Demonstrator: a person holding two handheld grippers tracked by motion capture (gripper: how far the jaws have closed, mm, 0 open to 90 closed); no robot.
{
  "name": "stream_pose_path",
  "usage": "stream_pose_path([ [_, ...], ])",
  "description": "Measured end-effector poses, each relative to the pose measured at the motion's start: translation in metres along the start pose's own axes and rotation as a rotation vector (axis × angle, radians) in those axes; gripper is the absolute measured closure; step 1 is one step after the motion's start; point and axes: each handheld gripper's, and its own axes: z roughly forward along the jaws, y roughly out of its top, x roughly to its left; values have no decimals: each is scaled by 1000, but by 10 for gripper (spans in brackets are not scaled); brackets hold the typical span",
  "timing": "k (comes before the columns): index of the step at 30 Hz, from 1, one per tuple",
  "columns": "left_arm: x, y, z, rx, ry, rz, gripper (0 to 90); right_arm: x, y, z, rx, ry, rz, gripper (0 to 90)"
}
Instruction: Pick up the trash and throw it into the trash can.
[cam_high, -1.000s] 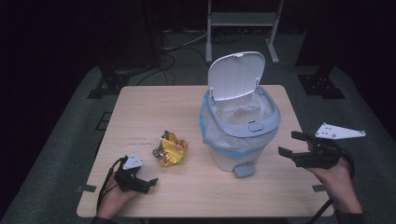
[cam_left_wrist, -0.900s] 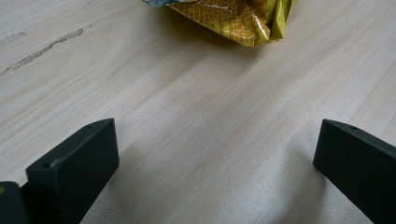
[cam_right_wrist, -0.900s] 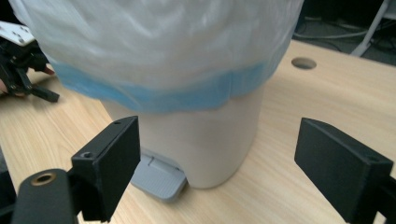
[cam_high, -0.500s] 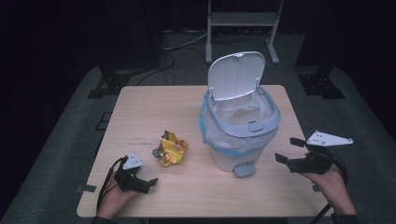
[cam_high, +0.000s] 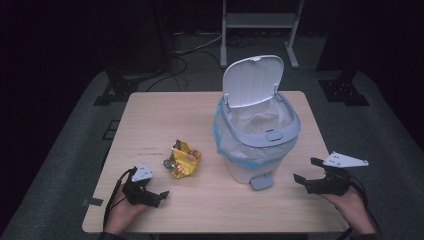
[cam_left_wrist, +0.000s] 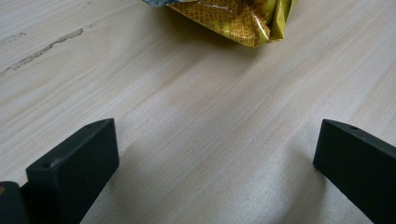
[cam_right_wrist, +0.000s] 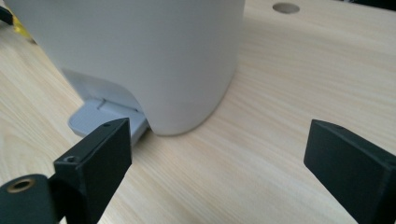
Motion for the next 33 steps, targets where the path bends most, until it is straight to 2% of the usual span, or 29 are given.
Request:
stream_pose_path([
  [9, 0, 0, 0, 0, 0, 0, 0, -3, -21, 12, 55, -11, 16, 65],
  [11, 0, 0, 0, 0, 0, 0, 0, -3, -26, 16, 84, -18, 15, 19],
  [15, 0, 0, 0, 0, 0, 0, 0, -6, -32, 22, 122, -14, 26, 19],
  [24, 1, 1, -1, -3, -9, -5, 0, -11, -42, 29, 169, -51, 18, 18],
  [29, 1, 3, -5, -24, -8, -2, 0, -17, -47, 33, 206, -77, 14, 11],
  [33, 1, 6, -9, -42, -14, -9, 0, -17, -47, 34, 211, -85, 4, 10],
])
